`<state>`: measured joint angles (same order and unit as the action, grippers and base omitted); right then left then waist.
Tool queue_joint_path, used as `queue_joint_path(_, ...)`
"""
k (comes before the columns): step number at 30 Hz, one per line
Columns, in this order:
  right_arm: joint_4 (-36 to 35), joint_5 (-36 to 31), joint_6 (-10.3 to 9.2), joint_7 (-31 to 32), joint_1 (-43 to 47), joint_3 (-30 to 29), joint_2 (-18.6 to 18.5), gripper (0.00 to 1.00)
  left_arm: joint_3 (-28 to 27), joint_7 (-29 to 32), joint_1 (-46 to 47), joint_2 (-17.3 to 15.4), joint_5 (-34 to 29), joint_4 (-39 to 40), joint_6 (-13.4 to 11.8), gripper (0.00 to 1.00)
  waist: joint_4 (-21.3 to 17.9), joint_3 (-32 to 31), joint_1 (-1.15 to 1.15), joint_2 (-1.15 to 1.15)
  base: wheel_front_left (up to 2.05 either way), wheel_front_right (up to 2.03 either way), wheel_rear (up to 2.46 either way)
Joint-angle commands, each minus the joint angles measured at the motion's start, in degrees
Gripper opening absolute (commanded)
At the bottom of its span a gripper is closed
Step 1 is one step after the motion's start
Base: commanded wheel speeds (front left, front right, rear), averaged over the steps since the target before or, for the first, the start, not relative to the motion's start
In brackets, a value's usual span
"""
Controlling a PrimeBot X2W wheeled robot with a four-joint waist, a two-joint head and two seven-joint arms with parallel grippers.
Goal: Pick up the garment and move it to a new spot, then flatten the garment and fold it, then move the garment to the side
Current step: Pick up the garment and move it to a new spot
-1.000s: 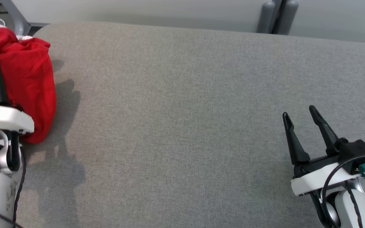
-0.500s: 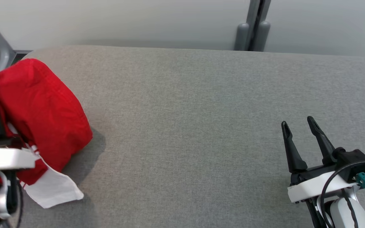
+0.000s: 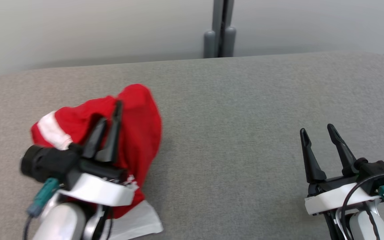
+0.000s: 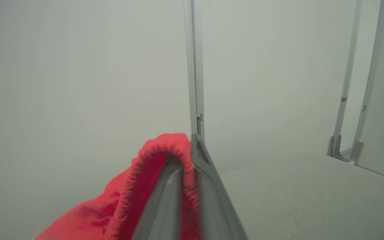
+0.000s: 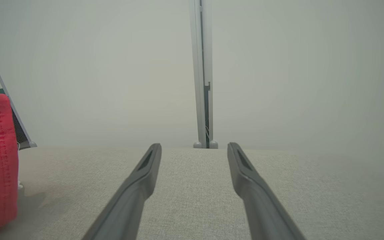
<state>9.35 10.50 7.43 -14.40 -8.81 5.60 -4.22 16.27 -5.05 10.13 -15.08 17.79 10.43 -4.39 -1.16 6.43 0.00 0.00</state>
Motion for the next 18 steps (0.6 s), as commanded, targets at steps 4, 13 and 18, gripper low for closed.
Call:
queue_joint_path(4, -1.1, -0.2, 0.11, -0.2, 0.0, -0.7, -0.1, 1.00, 5.2, 0.1, 5.9, 2.9, -1.0, -1.7, 3.0, 0.00, -4.4, 2.2, 0.00, 0.00, 0.00, 0.00, 0.00)
queue_joint_path(13, -2.1, 0.5, 0.11, -0.6, -1.7, -1.1, 0.7, 1.00, 12.2, 1.0, 14.7, 7.0, -3.2, -8.5, 6.7, 0.00, -10.3, 7.7, 0.00, 0.00, 0.00, 0.00, 0.00)
queue_joint_path(18, -2.3, 1.0, 0.11, -0.8, -2.8, -1.5, 1.1, 1.00, 13.9, 1.2, 16.8, 7.7, -2.6, -16.3, 7.9, 0.00, -12.6, 11.2, 0.00, 0.00, 0.00, 0.00, 0.00)
